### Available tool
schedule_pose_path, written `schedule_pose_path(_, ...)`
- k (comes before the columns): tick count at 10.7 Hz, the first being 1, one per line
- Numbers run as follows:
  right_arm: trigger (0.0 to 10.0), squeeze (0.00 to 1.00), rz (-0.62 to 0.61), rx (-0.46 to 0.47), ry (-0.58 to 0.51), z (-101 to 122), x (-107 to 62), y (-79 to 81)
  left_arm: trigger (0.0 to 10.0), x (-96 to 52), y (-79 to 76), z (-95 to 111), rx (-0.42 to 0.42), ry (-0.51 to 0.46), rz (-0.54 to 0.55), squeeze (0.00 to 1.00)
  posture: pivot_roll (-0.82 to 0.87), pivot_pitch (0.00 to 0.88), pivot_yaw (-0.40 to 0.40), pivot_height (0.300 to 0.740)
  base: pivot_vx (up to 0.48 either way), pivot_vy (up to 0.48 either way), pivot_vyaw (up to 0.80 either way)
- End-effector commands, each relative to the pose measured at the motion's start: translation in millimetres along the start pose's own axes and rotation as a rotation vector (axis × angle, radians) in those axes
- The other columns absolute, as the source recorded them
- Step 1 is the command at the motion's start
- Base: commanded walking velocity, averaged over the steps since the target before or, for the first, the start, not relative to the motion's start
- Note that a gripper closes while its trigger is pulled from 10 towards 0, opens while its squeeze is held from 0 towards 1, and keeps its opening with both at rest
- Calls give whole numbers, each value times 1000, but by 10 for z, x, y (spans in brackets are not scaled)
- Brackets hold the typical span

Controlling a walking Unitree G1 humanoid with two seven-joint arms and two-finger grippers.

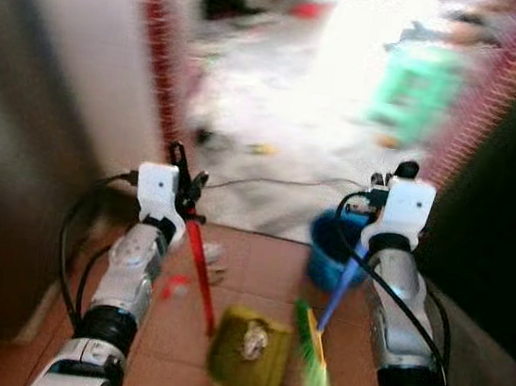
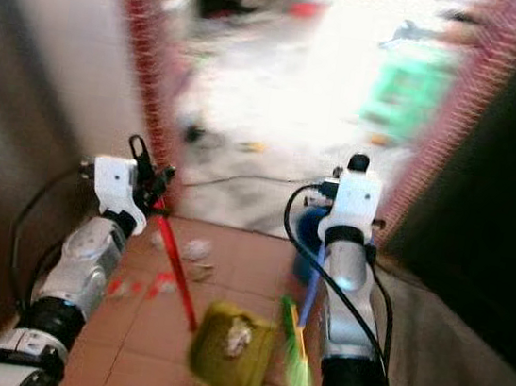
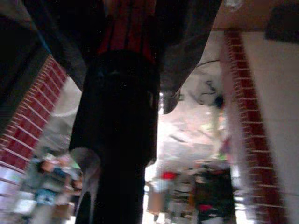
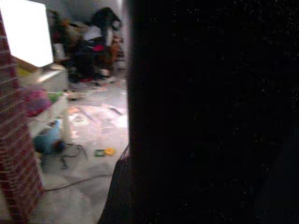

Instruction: Sweep floor

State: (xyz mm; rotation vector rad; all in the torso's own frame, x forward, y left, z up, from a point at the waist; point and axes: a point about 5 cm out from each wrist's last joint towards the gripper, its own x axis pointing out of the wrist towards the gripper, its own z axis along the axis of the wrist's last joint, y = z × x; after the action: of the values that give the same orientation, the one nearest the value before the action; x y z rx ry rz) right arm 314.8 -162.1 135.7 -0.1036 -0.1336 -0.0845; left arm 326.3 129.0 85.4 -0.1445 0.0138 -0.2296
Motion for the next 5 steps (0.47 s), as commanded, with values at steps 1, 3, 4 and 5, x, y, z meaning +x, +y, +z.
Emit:
schedule_pose_path(1,10000,0,-11,-8,10,-10,6,-42,10000,60,-63,147,-11,-65,-22,0,-113,0,45,740,0,311,-800)
schedule_pose_path(3,10000,0,-11,-8,10,-10,6,-42,10000,60,-63,147,-11,-65,-22,0,-113,0,45,740,0,311,-800)
schedule_pose_path(4,10000,0,-11,-8,10,-10,6,-42,10000,60,-63,147,-11,-65,-22,0,-113,0,45,740,0,311,-800)
schedule_pose_path(5,10000,0,-11,-8,10,-10,6,-42,10000,60,-63,147,-11,-65,-22,0,-113,0,45,740,0,311,-800)
